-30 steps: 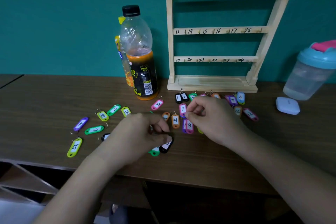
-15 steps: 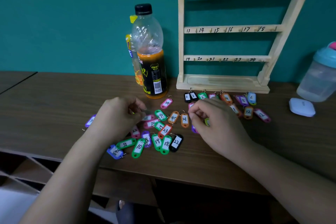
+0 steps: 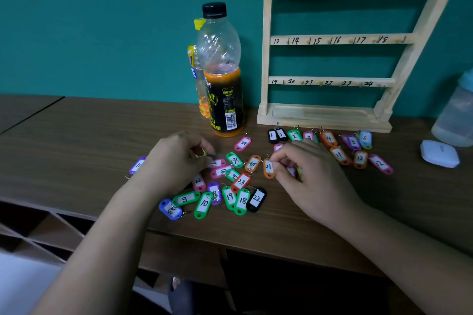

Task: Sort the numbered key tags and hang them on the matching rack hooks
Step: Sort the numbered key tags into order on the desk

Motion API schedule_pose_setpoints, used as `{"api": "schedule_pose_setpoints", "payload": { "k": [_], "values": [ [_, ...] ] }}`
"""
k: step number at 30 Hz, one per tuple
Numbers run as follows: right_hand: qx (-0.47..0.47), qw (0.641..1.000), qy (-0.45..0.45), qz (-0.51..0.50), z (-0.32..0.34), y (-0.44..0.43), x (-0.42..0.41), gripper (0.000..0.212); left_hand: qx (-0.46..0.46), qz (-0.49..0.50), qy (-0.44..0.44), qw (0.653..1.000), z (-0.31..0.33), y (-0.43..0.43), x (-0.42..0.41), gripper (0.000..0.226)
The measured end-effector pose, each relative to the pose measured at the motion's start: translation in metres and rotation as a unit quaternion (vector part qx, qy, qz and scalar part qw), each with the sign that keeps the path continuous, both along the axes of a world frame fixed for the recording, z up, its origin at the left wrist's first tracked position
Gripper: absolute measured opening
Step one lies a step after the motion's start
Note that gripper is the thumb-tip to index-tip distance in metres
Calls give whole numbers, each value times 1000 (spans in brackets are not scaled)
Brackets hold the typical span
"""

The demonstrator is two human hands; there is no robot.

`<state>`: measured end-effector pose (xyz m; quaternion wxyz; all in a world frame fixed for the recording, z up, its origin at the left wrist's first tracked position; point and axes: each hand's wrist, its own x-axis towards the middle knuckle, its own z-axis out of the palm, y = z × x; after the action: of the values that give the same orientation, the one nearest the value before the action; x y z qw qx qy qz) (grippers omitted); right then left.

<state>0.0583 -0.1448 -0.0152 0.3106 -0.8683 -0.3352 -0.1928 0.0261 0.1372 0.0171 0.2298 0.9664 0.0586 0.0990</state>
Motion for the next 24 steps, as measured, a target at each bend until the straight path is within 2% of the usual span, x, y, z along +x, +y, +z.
{"api": "schedule_pose_setpoints", "payload": {
  "k": [6, 13, 17, 24],
  "values": [
    [2, 1000, 8, -2, 1, 0, -2, 4, 27, -34, 30, 999, -3, 1, 2, 9],
    [4, 1000, 12, 2, 1, 1, -2, 4, 21, -13, 33, 999, -3, 7, 5, 10],
    [6, 1000, 13, 4, 2, 1, -3, 4, 20, 6, 7, 1000, -5, 12, 7, 20],
    [2, 1000, 15, -2, 2, 2, -4, 5, 23, 7, 15, 1000, -3, -1, 16, 18]
  ]
}}
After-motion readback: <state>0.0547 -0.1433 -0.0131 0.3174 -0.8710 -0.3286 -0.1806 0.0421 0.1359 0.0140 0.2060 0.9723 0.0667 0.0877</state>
